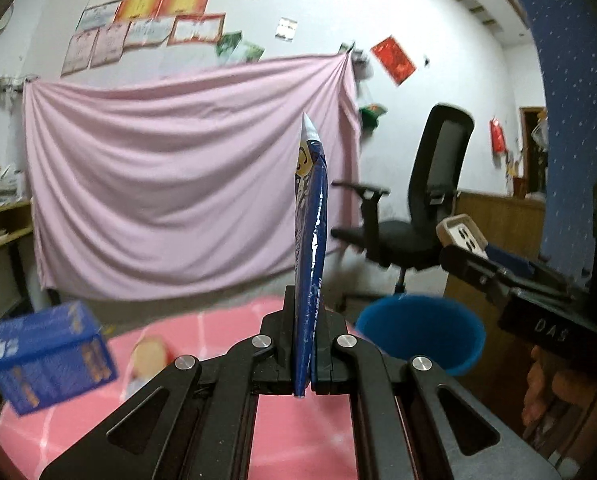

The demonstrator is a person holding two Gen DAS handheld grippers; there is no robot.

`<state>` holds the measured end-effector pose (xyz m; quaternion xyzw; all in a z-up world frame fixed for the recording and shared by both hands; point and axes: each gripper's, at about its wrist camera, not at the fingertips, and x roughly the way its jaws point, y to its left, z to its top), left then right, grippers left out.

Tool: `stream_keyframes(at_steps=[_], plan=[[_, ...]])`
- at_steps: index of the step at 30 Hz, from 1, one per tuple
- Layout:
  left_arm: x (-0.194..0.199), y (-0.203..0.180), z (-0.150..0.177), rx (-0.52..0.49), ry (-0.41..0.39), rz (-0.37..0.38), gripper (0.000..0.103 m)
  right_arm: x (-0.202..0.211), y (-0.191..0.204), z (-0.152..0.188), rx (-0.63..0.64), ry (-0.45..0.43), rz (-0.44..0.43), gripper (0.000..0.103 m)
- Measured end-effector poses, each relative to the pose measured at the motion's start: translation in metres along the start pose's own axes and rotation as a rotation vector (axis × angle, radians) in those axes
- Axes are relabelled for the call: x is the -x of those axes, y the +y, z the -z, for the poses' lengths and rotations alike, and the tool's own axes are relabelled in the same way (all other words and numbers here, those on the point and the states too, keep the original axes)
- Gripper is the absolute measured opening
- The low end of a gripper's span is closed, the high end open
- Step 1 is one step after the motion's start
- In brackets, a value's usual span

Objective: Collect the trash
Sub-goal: 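Carry the wrapper and phone case over the blue bucket with both tools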

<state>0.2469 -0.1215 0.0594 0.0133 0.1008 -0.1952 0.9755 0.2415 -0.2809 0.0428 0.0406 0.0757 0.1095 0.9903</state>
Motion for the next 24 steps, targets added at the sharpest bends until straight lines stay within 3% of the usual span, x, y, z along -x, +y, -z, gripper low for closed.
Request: stream_keyframes(at_steps=[5,9,18,24], plan=[[-0.032,-0.02,-0.016,0.02,-0.018,0.065,0.003,0.004,-0.031,-0.007,0.006,-0.104,0.121,0.08],[-0.059,-0.043,-0.023,0.024,0.029,0.13,0.003,-0.003,-0.069,0.0,-0.013,-0.122,0.205,0.08],[-0.139,-0.075,-0.006,0.053,0.266,0.242,0.003,-0.024,-0.152,0.037,-0.107,-0.018,0.288,0.08],[-0.184,-0.095,0.007,0.067,0.434,0.251,0.003,-0.036,-0.185,0.064,-0.193,0.103,0.295,0.08]])
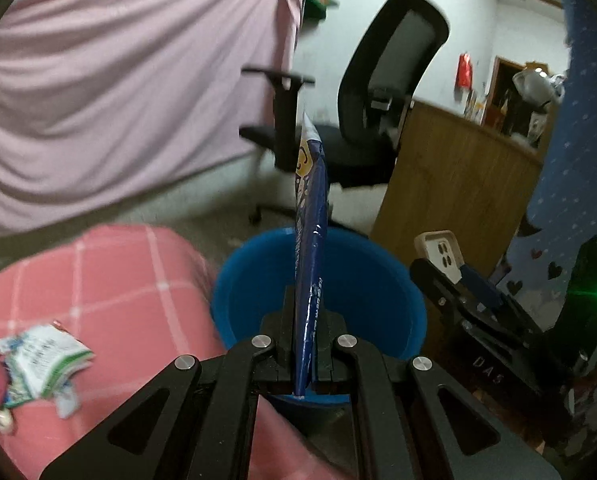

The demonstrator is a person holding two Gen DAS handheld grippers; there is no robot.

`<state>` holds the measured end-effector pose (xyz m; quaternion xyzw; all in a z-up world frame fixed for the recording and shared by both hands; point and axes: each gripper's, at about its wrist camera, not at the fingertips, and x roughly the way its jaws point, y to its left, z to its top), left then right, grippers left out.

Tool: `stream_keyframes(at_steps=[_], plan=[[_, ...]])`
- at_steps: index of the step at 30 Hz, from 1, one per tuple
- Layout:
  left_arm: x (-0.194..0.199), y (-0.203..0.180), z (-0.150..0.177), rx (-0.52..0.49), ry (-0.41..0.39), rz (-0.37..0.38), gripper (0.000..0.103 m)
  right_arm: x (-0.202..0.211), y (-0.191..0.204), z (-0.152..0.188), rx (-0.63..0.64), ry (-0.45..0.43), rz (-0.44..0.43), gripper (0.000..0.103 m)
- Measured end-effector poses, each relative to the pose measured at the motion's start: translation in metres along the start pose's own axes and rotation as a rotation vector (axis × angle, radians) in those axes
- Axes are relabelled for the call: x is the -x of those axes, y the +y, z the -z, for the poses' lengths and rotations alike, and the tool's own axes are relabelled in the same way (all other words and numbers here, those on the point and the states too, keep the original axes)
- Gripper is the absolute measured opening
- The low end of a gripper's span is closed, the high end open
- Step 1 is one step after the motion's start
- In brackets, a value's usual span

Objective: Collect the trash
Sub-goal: 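Carry the wrapper and phone case over the blue bucket with both tools, then open both tools to drop the items into the blue bucket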

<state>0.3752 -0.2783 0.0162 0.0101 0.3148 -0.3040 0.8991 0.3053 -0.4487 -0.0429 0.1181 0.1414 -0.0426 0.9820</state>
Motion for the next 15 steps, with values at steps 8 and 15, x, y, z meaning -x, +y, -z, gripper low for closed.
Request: stream_keyframes(at_steps=[8,15], plan=[[-0.033,0.012,-0.003,0.112,0.117,0.018,0.011,-0.017,-0.005,0.016,-0.028,0.108,0.001,0.08],[-0.033,0.027,-0.005,0.188,0.105,-0.007,0.044,-0.027,-0.009,0.019,-0.076,0.155,0.004,0.081]])
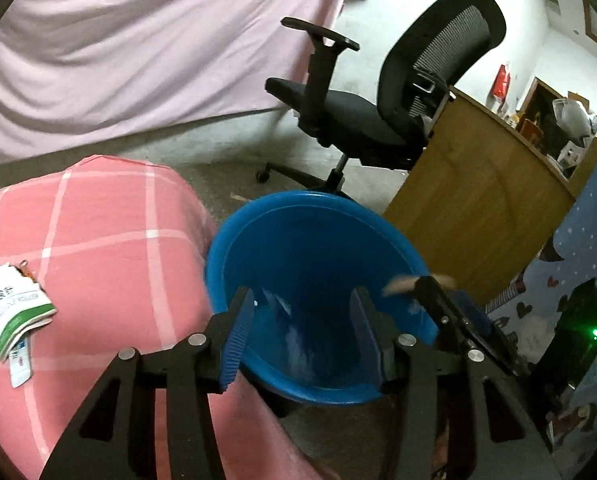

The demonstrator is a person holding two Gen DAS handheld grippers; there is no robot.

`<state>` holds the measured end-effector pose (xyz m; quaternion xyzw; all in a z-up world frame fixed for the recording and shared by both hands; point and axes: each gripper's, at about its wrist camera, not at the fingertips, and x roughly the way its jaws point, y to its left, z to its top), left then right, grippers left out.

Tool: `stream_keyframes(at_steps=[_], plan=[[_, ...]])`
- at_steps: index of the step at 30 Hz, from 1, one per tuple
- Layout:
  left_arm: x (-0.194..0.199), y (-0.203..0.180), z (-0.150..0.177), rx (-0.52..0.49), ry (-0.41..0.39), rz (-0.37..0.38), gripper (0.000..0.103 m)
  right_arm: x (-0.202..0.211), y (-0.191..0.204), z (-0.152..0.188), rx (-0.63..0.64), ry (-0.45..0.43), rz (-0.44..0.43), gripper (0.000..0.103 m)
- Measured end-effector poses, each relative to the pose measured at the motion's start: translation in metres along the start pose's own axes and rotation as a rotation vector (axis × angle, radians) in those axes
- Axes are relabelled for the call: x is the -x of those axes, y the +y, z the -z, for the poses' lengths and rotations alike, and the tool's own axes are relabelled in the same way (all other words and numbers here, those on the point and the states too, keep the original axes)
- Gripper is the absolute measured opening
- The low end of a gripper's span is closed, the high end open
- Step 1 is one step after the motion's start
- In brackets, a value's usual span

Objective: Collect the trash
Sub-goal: 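Open both tools to drop the items into the blue bucket, then move both tools back over the table items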

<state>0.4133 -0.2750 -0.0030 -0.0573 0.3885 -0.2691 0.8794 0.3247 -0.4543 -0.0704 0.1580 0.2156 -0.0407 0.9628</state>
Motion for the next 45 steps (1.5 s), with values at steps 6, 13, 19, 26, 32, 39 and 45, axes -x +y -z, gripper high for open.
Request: stream_keyframes(at_steps=[6,13,19,26,32,39,45], plan=[[0.024,0.004,0.009,-0.032,-0.076,-0.065,0.056,0.003,0.004,-0.003,-0.007,-0.003,-0.001,0.084],[0.069,0.013,0.027,-0.046,-0.248,-0.164,0.079,0.022,0.019,-0.014,0.018,-0.067,-0.028,0.088],[0.117,0.028,0.049,-0.007,-0.408,-0.244,0.101,0.052,0.041,-0.021,0.06,-0.156,-0.078,0.103],[0.165,0.047,0.073,-0.011,-0.52,-0.33,0.101,0.09,0.082,-0.023,0.146,-0.267,-0.158,0.103],[0.206,0.067,0.094,-0.003,-0.598,-0.394,0.101,0.115,0.124,-0.012,0.249,-0.354,-0.222,0.103],[0.244,0.088,0.123,-0.007,-0.662,-0.479,0.101,0.119,0.163,0.0,0.306,-0.365,-0.281,0.103],[0.263,0.105,0.139,0.014,-0.682,-0.537,0.101,0.117,0.194,0.006,0.344,-0.37,-0.328,0.103]])
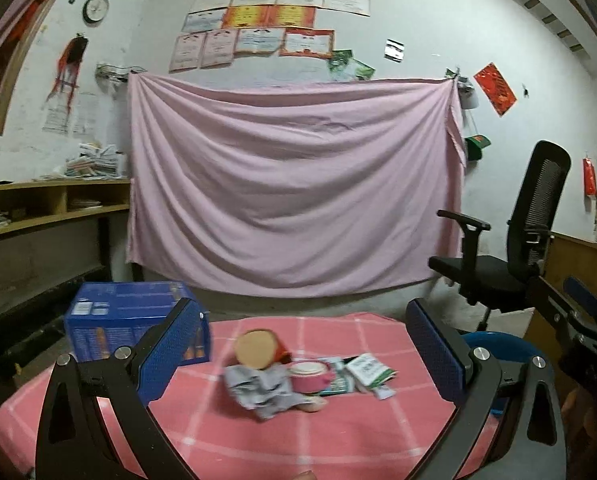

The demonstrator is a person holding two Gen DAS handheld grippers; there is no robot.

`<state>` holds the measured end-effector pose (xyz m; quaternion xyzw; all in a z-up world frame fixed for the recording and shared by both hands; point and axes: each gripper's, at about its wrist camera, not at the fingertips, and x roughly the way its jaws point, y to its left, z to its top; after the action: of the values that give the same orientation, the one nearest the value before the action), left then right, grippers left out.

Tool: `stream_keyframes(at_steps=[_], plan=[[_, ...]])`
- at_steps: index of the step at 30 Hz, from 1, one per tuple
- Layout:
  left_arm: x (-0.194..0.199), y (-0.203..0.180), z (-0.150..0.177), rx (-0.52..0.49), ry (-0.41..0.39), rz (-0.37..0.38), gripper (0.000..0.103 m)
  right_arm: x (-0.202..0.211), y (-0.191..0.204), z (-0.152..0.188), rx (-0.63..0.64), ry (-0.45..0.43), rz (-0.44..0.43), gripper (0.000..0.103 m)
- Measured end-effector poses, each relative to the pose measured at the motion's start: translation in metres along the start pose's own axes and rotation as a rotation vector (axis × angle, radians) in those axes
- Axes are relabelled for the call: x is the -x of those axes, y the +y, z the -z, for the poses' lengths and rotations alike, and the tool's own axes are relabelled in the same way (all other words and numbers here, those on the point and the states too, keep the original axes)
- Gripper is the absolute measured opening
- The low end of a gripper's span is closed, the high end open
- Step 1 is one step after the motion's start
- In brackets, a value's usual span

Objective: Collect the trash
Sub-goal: 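Move both tools back over the table items, then grasp the grey cloth with the left tool while the right tool grasps the white skin needle roller packet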

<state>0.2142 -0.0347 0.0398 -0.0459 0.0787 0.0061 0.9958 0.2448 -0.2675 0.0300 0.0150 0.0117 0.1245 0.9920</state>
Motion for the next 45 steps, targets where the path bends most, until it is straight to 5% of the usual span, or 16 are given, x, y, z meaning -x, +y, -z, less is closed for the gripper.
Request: stream_keyframes(at_steps=[12,20,25,38,45], plan=[[-0.007,0.045,0.028,0.043,0.107,-0.072,0.101,-0.033,0.047,0.016,0.078,0.087,-0.074,0.103],[-0.04,0.061,0.038,0.093,0.25,-0.052,0.101,-0.06,0.055,0.031,0.107,0.238,-0.071,0.103],[-0.065,0.068,0.039,0.139,0.359,0.007,0.099,-0.091,0.053,0.047,0.093,0.421,-0.086,0.103],[-0.105,0.099,0.031,0.316,0.528,0.14,0.051,-0.173,0.054,0.078,0.068,0.723,-0.138,0.102],[-0.122,0.111,0.036,0.395,0.612,0.249,0.031,-0.195,0.047,0.102,0.026,0.903,-0.151,0.081]])
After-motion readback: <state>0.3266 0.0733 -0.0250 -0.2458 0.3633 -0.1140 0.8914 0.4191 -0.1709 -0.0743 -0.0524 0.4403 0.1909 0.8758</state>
